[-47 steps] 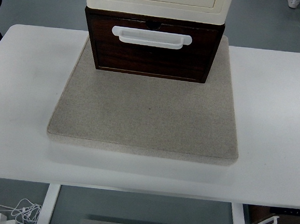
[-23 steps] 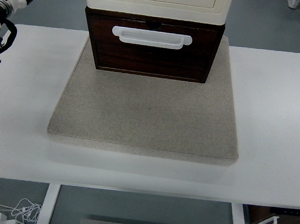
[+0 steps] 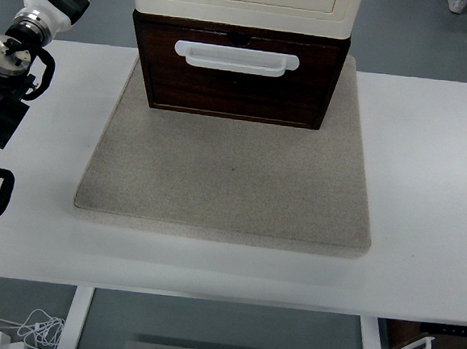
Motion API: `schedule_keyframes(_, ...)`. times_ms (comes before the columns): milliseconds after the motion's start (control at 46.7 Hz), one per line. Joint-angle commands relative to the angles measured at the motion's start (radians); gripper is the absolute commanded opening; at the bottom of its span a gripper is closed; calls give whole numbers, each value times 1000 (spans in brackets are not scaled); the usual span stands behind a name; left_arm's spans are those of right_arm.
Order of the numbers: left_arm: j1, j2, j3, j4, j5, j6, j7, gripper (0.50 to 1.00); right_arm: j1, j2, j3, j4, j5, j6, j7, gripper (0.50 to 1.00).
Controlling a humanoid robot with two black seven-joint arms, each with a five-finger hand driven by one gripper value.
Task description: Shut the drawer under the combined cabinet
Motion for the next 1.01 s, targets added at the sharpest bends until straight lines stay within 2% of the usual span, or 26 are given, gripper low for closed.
schedule_keyframes(0, -2, -5, -5, -1, -10, 10, -5, 999, 0, 0, 0, 0, 0, 0, 0, 952)
schedule_keyframes(214, 0, -7, -2, -1, -111, 13, -17, 996, 0, 0, 0, 0, 0, 0, 0, 952)
schedule_keyframes(985, 0, -8, 4, -1, -114, 15, -45, 996, 2, 0, 2, 0, 0, 0, -2, 952)
